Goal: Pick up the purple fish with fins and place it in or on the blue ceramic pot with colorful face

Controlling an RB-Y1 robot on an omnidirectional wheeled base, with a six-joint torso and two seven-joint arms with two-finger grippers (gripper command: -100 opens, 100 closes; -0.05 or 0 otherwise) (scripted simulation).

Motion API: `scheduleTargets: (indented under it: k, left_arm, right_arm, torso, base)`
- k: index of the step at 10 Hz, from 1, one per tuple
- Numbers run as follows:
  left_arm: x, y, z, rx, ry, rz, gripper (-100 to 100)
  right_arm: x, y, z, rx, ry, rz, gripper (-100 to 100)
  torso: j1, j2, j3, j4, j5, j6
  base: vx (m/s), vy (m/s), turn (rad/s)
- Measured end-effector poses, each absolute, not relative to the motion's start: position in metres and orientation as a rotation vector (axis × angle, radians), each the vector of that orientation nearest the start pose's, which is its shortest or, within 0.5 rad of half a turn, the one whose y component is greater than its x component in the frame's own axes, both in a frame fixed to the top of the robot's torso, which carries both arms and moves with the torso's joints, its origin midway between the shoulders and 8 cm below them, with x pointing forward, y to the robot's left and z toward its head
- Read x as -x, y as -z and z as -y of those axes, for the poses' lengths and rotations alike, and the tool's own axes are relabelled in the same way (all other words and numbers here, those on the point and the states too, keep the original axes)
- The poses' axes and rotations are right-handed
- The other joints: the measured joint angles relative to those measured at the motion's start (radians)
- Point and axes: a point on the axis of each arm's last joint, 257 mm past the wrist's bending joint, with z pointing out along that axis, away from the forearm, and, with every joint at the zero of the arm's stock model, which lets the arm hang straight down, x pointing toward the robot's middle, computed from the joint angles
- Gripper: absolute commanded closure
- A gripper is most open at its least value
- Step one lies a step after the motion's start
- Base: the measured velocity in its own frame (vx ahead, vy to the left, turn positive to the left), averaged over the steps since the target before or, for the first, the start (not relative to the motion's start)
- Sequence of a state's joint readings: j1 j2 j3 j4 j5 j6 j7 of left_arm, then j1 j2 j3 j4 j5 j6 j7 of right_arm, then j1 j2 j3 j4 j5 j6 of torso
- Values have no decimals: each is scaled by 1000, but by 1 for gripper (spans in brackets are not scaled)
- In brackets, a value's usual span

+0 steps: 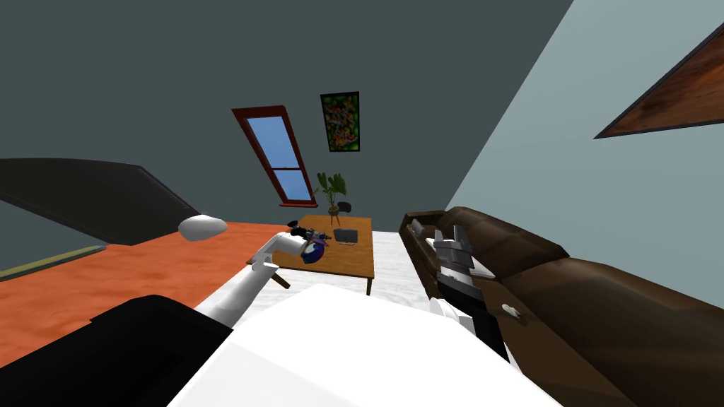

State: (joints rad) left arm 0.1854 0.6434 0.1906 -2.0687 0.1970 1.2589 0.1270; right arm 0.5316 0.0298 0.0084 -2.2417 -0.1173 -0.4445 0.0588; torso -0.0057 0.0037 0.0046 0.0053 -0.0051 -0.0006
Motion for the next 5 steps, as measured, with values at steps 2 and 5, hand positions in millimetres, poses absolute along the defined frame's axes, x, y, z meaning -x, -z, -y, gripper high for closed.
scheduleTargets:
  k: [2, 5]
  left_arm:
    - [-383, 246, -487, 1675, 205, -1631, -100]
    - [-383, 246, -486, 1677, 204, -1632, 0]
  right_arm:
    - [-354, 15, 299, -830, -1288, -613, 0]
    - [-354, 15, 299, -830, -1288, -613, 0]
  torso:
    - [-1, 2, 1, 0, 0, 0]
    - [-2, 2, 1, 0, 0, 0]
  base:
    - [-1, 2, -7]
    - [0, 0, 0]
